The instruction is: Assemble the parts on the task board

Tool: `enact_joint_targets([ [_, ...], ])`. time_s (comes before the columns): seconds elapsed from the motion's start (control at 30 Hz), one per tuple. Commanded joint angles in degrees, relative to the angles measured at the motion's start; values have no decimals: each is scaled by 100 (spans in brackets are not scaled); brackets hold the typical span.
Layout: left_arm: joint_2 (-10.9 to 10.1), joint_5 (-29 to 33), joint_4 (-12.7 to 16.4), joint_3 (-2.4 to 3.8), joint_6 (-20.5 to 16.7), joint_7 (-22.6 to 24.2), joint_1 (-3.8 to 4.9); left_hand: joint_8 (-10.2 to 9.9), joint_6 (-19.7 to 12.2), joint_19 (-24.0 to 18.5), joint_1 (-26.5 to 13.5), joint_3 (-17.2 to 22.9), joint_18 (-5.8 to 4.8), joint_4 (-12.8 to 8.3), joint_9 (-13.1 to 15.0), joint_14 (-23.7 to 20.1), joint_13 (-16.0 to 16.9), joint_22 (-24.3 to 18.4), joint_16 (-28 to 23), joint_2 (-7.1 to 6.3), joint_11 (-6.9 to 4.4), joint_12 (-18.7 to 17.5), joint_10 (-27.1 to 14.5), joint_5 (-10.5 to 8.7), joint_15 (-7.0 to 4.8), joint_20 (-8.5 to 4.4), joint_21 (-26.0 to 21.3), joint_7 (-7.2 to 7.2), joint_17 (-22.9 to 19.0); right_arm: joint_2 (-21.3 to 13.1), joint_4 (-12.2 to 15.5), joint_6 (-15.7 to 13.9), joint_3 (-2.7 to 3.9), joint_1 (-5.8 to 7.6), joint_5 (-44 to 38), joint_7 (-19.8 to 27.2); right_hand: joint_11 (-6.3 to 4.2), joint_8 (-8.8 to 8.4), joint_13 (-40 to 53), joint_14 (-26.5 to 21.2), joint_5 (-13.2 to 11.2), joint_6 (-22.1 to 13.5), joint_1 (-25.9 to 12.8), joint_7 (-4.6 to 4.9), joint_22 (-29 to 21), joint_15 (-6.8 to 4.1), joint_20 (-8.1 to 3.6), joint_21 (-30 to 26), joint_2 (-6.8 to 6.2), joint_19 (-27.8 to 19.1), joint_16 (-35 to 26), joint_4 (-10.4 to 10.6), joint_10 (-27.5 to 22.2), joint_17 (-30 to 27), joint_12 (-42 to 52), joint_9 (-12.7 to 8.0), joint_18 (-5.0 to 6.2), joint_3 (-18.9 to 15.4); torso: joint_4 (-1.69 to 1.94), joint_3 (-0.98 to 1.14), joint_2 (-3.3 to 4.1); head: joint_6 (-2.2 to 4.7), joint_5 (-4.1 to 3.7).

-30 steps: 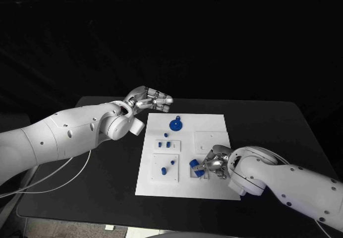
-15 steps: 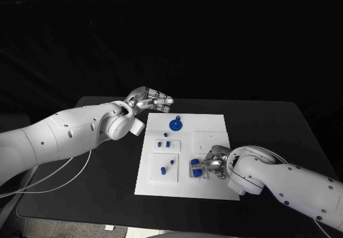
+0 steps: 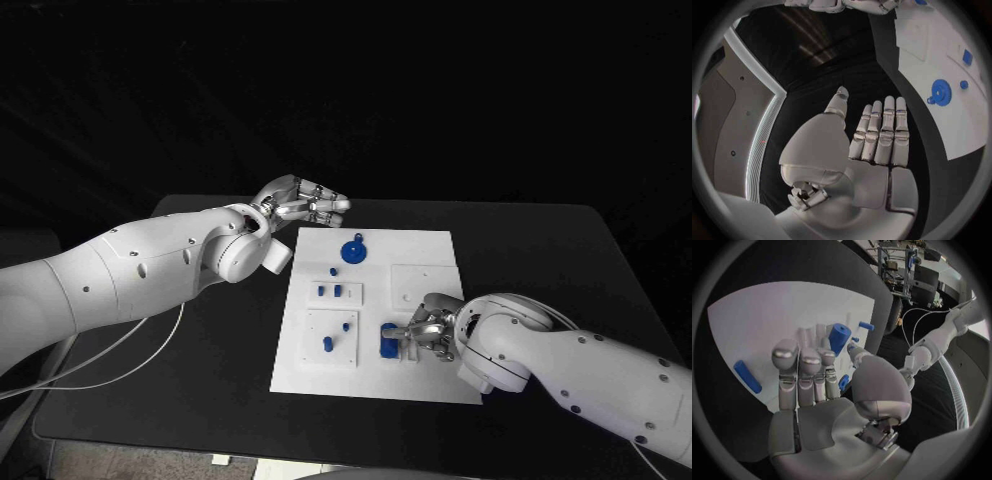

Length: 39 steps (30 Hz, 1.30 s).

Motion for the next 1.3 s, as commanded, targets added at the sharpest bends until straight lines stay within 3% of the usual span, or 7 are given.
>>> enact_joint_targets([
  [0.03, 18, -17, 0, 4, 68, 16, 4, -3, -30, 0, -11, 10, -22, 13, 6, -53, 6, -5, -33, -24, 8, 33, -39, 31, 3, 32, 39, -2, 4, 8, 14, 134, -6, -6, -42, 84, 2, -20, -8, 43, -120, 3, 19, 32, 575, 5, 2, 37, -114, 285, 12, 138, 56, 5, -21, 11, -32, -11, 0, -1, 1, -7, 3],
  [0.27, 23, -18, -13, 4, 63, 10, 4, -3, -30, 0, -11, 10, -22, 13, 6, -53, 6, -5, -33, -24, 8, 33, -39, 31, 3, 32, 39, -2, 4, -11, 16, 147, -6, -6, -42, 111, 3, -19, -8, 46, -179, -1, 111, 35, 575, 4, 1, 39, -190, 283, 13, 318, 58, 20, -24, 24, -31, -91, 2, -1, 0, -20, 6],
  [0.67, 15, -18, -16, 4, 56, -3, 4, -1, -40, 1, -10, 10, -21, 15, 7, -53, 6, -16, -34, -18, 7, 34, -38, 32, 3, 32, 46, 0, 5, -168, 60, -117, -6, -7, -345, 497, 4, -20, 15, 35, -128, -24, 376, 48, 550, -16, -19, -59, -186, 277, -57, -21, 37, -29, -6, 23, -4, -71, 4, 5, 2, -25, 17],
  [0.77, 8, -18, -18, 4, 52, -6, 4, -1, -40, 1, -10, 10, -21, 15, 7, -53, 6, -16, -34, -18, 7, 34, -38, 32, 3, 32, 46, 0, 5, -224, 93, -140, -6, -7, -394, 675, 2, -21, 25, 42, 117, -19, 499, 44, 558, -11, -12, -45, -115, 286, -57, -89, 40, -24, 10, 19, -1, -363, 0, 6, 1, -30, 22],
  [0.93, 2, -18, -29, 4, 50, -10, 3, -1, -40, 1, -10, 10, -21, 15, 7, -53, 6, -16, -34, -18, 7, 34, -38, 32, 3, 32, 46, 0, 5, -329, 190, -146, -4, -8, -294, 1052, 4, -20, 73, 51, 197, -2, 619, 47, 577, -14, -14, 20, -184, 296, -4, -172, 62, 31, 87, 23, -5, -470, -5, 5, 1, -18, 22],
  [1.13, 4, -18, -35, 3, 52, -21, 3, -3, -60, 2, -17, 2, -21, 13, 6, -50, 6, -26, -34, -6, 8, 34, -35, 31, 3, 31, 53, 6, 6, -406, 264, -30, -1, -10, -2, 1276, 2, -22, 173, 47, 592, 29, 802, 37, 590, -9, -10, 91, -31, 286, 51, -366, 61, 120, 218, 59, -8, -1122, -5, 5, 0, -26, 18],
  [1.3, 3, -18, -37, 3, 49, -30, 3, -3, -80, 2, -22, -2, -21, 15, 6, -49, 6, -29, -33, -6, 10, 34, -38, 31, 3, 31, 54, 11, 6, -430, 284, 155, 0, -19, 56, 1295, -24, -9, 203, 51, 592, 144, 945, -9, 595, -19, -16, 122, -23, 276, 63, -491, 65, 154, 245, 237, -22, -1203, -12, 0, 1, -23, 16],
])
